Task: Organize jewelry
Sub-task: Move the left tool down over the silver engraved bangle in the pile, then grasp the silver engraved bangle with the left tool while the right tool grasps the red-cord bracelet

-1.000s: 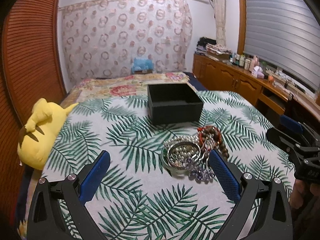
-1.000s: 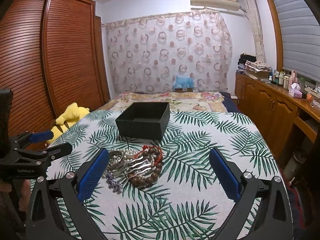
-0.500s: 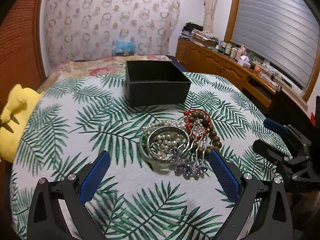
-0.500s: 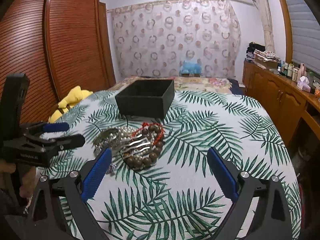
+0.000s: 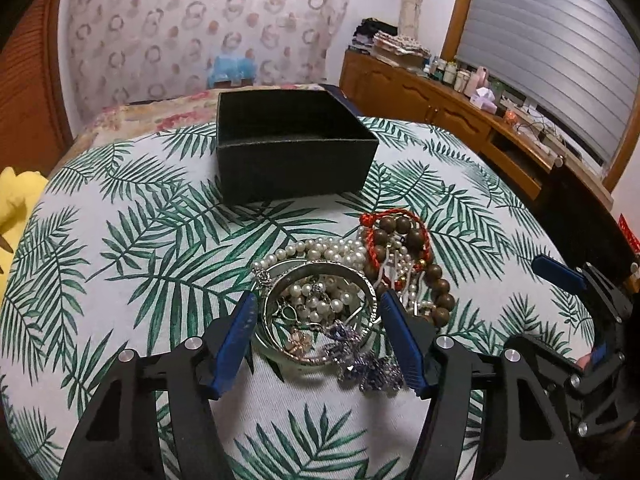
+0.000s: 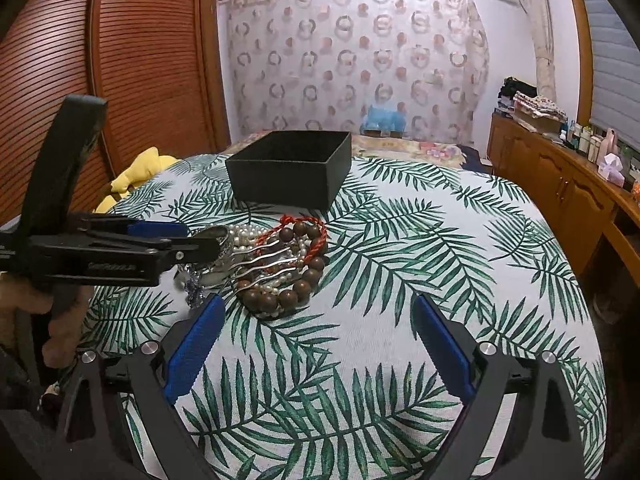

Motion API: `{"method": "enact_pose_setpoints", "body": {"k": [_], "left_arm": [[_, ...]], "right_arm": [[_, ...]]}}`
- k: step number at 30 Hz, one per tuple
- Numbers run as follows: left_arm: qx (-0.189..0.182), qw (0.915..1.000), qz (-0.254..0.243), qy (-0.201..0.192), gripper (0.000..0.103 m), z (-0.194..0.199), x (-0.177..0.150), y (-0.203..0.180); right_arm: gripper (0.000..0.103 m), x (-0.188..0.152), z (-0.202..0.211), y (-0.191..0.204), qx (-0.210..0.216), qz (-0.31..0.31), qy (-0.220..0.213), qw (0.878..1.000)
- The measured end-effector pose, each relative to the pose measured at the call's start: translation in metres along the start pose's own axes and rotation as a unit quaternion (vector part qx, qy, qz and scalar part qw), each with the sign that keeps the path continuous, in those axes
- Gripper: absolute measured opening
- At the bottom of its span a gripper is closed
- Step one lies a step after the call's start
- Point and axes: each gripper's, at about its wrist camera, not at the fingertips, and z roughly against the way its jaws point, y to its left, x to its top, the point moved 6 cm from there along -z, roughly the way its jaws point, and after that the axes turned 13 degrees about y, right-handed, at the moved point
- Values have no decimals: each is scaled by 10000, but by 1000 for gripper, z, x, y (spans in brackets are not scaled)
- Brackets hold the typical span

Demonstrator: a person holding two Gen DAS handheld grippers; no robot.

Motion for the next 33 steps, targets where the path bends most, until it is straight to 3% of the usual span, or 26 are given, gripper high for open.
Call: {"method": "enact_pose_setpoints", "body": {"k": [8,19,22,29,33], "left_arm": [[-203,9997,71,140,58,-9,1,5],[-140,9992,154,-334,58,20,0,10],[-98,9988,134,-458,58,28,1,12],[-9,9986,126,-514,58,33,5,18],[23,9987,94,-505,58,32,6,18]], "right_arm": [[96,2,-4,4,106,132,95,9998],[95,21,-10,-2,98,255,123,9996],[87,30,-16,-5,140,306,178,9993],[54,54,-46,-14,352,396,553,9971],[39,60,-67,-17,685,324,877,9933]]}}
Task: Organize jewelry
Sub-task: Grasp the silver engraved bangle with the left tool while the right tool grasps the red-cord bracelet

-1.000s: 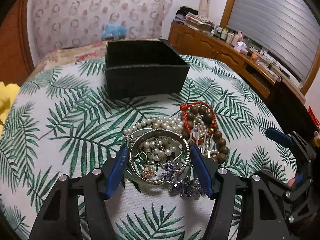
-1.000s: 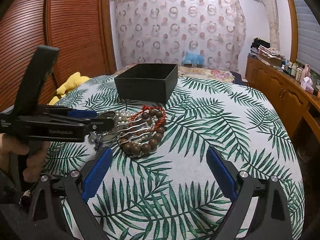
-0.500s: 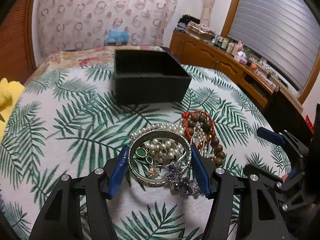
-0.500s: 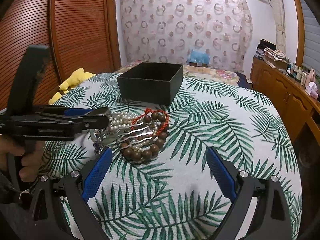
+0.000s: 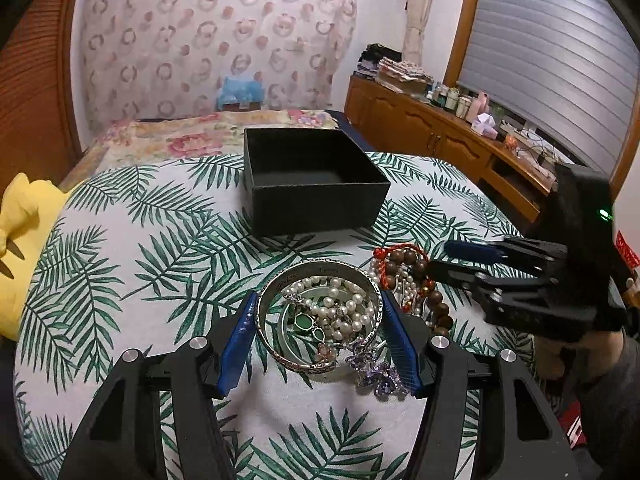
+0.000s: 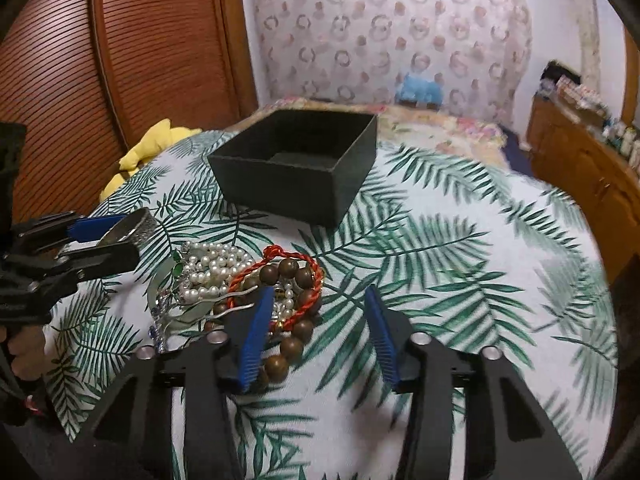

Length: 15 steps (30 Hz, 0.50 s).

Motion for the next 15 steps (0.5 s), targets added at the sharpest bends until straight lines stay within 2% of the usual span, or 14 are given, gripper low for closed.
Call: {"method": "enact_pose_setpoints", "body": {"k": [2,6,15], "left_arm": [[20,10000,-18,6,58,-1,0,0],[47,10000,-20,30,58,-2,1,1],[70,10000,-18,14,58,-1,3,3]], "right_arm": [[34,2,-6,-1,92,-45,93,9999],[16,4,-9,1,274,-43,164,9995],[15,10,6,5,197,95,-28,9998]]}}
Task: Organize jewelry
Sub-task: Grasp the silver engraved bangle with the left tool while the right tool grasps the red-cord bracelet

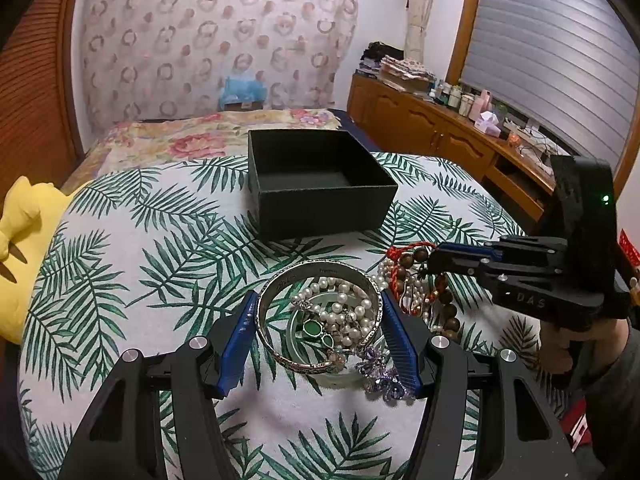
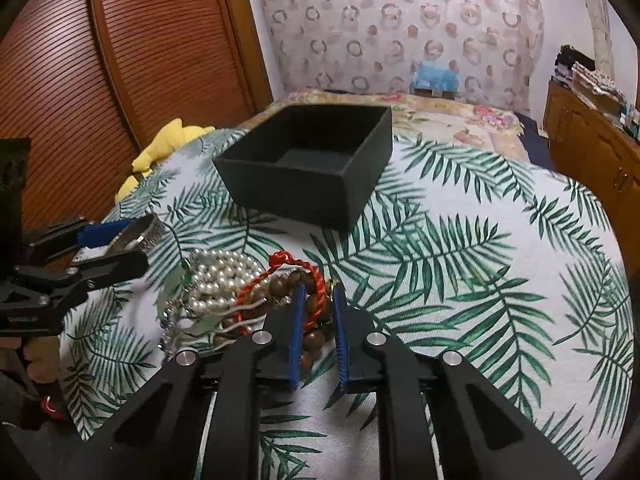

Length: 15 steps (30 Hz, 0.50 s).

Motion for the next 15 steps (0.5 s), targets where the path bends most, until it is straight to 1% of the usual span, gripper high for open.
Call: {"method": "enact_pose_setpoints", "body": {"k": [7,9,11,15], "left_arm": [[3,10000,-3,-5,58,0,1,0],[8,10000,-7,-4,58,0,1,0],[8,10000,-2,-17,58,1,1,0],[5,10000,0,-21,58,1,1,-1]], "right_arm": [[14,0,-8,-1,-20,32,107,9999],[4,1,-10,-1,-33,66,115,9999],[1,1,-10,-1,-55,73,110,9999],[0,3,-6,-5,-38,41,47,10000]]}}
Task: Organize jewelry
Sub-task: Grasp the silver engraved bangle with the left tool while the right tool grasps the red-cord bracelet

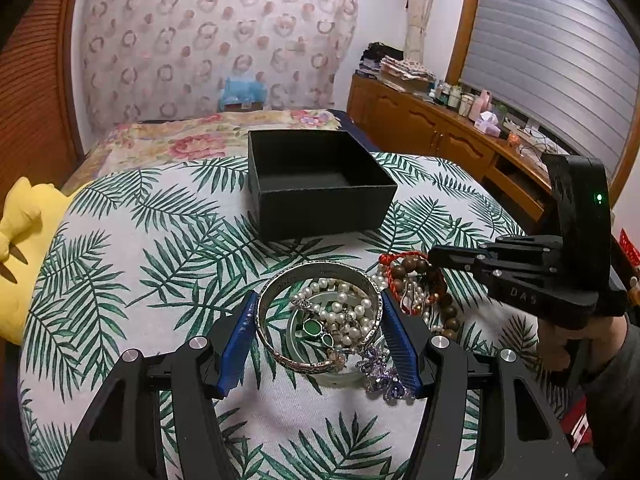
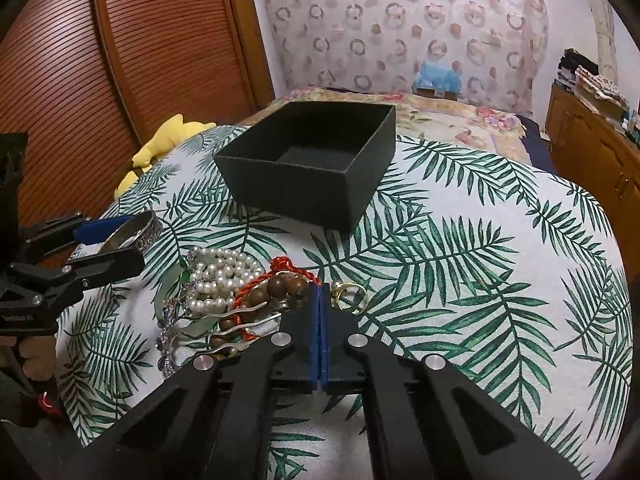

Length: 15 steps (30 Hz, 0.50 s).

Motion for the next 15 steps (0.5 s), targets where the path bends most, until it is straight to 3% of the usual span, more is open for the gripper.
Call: {"method": "enact_pose_setpoints", "body": {"k": [15], "left_arm": [[-6,10000,-8,13,58,0,-1,0]], "right_arm": [[3,8,2,2,-103,149,-28,9998]]}}
